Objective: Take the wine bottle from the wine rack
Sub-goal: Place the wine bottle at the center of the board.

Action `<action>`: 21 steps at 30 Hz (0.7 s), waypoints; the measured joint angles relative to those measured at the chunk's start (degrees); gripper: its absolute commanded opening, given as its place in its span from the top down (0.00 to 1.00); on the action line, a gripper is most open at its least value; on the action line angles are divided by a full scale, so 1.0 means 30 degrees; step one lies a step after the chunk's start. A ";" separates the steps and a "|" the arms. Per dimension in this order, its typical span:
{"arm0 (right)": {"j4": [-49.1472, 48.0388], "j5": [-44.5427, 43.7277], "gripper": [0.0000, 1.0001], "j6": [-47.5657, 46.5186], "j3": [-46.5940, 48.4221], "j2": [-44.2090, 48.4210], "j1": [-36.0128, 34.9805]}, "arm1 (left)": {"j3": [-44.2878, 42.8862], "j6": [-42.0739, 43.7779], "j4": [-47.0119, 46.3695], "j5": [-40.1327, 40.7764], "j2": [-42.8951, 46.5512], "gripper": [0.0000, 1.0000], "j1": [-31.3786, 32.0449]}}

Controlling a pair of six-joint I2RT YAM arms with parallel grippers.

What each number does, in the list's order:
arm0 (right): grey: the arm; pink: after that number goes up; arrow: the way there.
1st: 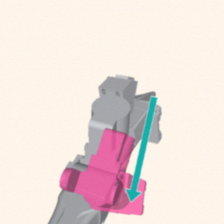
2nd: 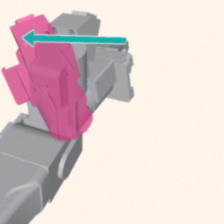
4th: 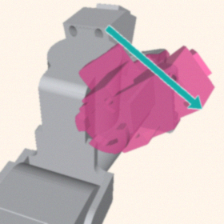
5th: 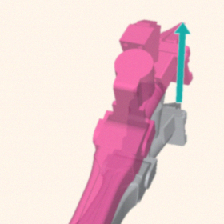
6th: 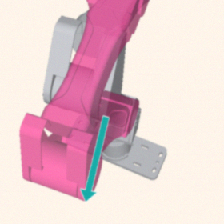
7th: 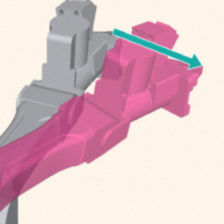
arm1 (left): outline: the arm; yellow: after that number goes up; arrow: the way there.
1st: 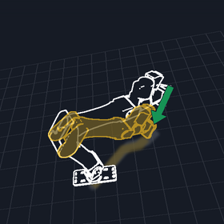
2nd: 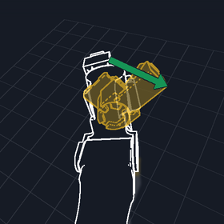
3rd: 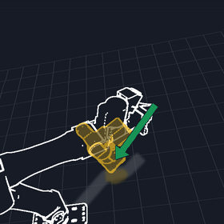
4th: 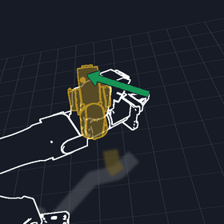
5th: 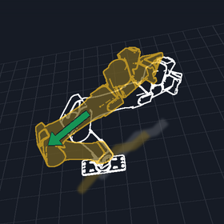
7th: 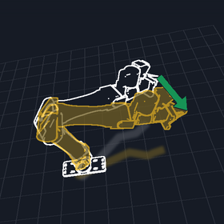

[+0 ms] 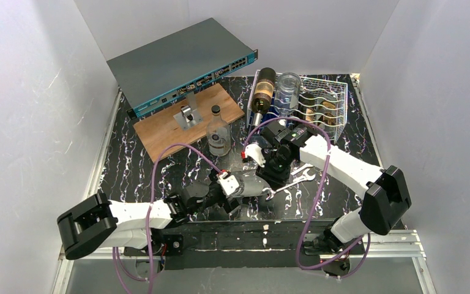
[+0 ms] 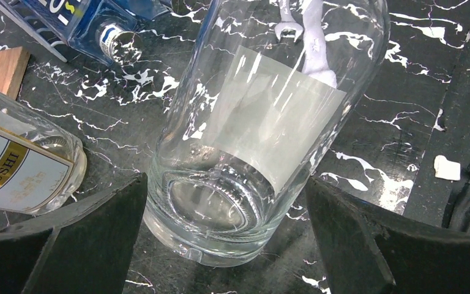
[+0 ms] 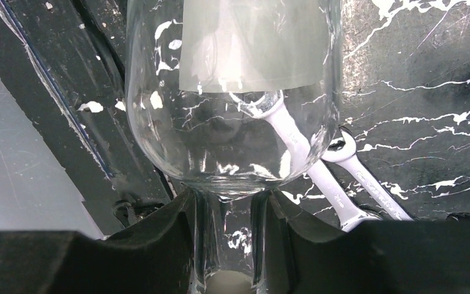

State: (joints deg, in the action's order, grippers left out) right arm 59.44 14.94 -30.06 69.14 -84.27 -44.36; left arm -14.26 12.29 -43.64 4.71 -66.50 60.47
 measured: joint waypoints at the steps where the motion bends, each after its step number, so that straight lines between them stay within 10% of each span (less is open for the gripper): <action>1: 0.0036 -0.0022 0.84 -0.0029 0.0044 -0.0036 -0.0007 | 0.0022 0.0007 -0.0124 0.0000 -0.0080 0.02 0.0000; 21: 0.1472 -0.2091 0.61 0.0022 0.2550 -0.1603 -0.1158 | 0.0576 -0.0131 -0.2433 0.0670 -0.1202 0.02 -0.0262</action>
State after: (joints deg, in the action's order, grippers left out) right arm 63.86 8.67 -30.00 76.79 -89.08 -47.83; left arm -12.53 11.90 -50.94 6.72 -70.11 59.68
